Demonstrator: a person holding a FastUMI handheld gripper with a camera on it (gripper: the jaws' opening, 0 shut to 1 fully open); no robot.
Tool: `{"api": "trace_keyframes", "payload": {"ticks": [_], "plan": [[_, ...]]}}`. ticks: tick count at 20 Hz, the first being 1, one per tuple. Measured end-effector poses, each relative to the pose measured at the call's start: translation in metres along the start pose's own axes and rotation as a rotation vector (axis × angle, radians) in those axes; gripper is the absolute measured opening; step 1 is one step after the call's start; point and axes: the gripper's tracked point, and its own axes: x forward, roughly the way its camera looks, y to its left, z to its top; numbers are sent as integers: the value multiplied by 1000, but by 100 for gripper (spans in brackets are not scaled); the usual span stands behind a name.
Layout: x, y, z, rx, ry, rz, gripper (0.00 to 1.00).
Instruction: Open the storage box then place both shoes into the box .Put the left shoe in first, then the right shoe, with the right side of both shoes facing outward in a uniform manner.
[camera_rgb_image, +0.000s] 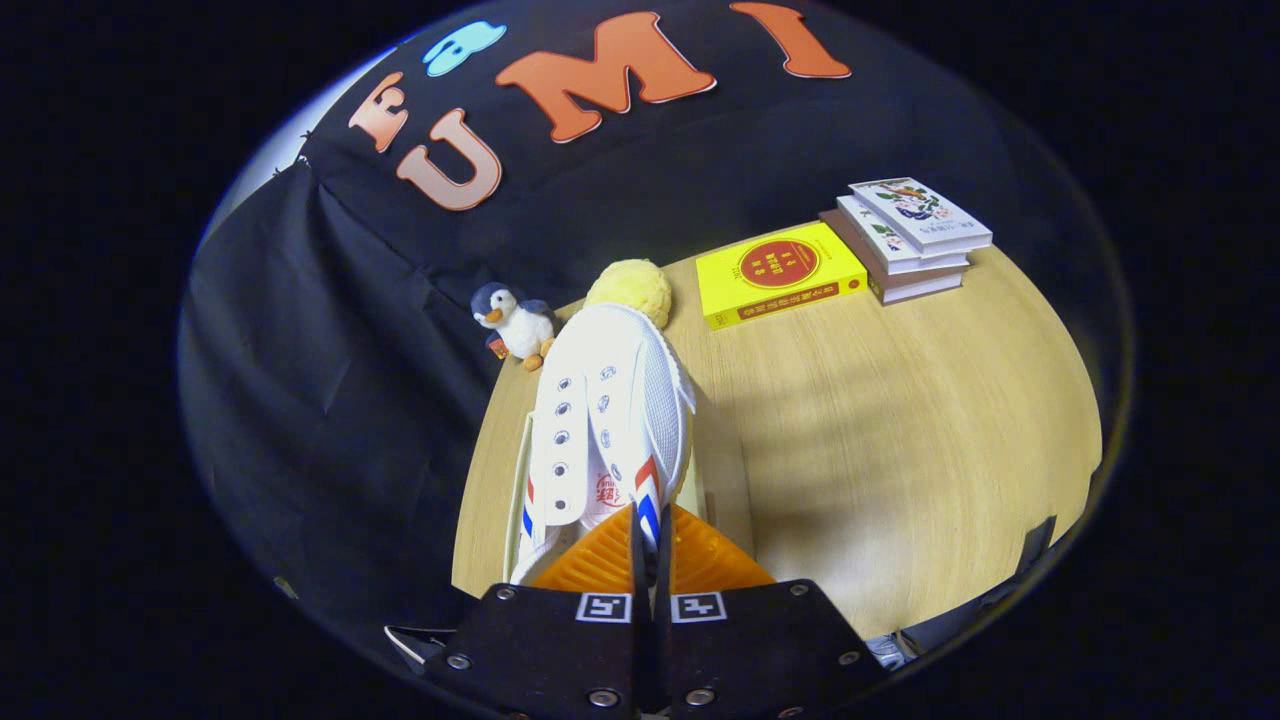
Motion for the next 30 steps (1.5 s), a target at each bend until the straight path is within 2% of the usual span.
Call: {"api": "trace_keyframes", "payload": {"ticks": [5, 10, 15, 18, 19, 20, 21, 22, 24, 25, 27, 28, 30], "plan": [[35, 1, -33, -44, 57, -80, 0], [53, -24, -48, -105, 78, -211, 0], [62, -27, -56, -146, 98, -265, 0], [65, -20, -63, -152, 119, -252, 5], [65, -8, -60, -145, 106, -218, 10], [61, -2, -53, -147, 86, -208, 24], [55, -3, -43, -157, 60, -211, 25], [49, -2, -34, -170, 34, -219, 34], [31, 2, -17, -181, -16, -212, 61], [25, 2, -10, -179, -42, -207, 67], [7, 1, 3, -167, -90, -202, 91], [-1, -2, 9, -162, -107, -202, 99], [-22, -16, 23, -172, -143, -220, 99]]}}
